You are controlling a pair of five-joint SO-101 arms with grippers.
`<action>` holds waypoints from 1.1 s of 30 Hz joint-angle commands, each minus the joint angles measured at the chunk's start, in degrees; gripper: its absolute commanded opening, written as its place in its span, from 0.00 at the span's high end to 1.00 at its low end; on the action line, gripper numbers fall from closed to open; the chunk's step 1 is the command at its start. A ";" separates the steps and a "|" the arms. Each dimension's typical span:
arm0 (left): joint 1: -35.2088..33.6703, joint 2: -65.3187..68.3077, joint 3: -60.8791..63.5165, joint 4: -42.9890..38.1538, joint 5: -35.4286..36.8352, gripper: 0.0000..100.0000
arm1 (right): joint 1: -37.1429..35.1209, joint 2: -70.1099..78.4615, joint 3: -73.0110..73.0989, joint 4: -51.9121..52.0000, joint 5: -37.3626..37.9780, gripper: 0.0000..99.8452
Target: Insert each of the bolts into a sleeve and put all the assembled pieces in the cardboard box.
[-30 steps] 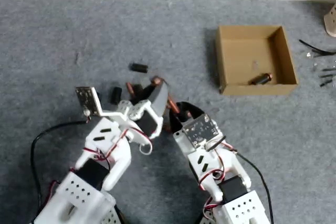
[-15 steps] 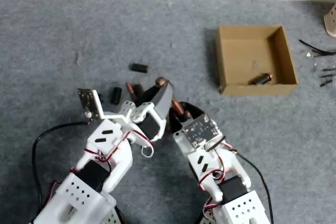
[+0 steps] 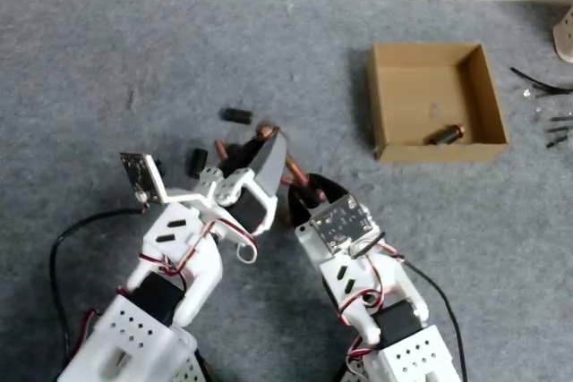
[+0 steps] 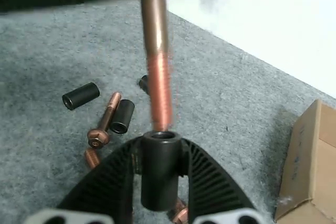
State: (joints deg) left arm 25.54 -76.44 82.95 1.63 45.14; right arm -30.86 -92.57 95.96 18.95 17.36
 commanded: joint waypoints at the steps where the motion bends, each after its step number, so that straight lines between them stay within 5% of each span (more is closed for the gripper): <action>1: -0.31 -0.40 0.13 -2.20 -0.18 0.99 | -0.66 -0.84 6.37 -0.22 0.70 1.00; 33: 0.75 -0.40 3.91 -2.20 -2.11 0.99 | -2.51 -0.84 5.93 2.15 0.79 1.00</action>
State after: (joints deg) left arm 24.40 -76.44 86.90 0.57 43.12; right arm -34.20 -92.66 95.96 20.97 17.45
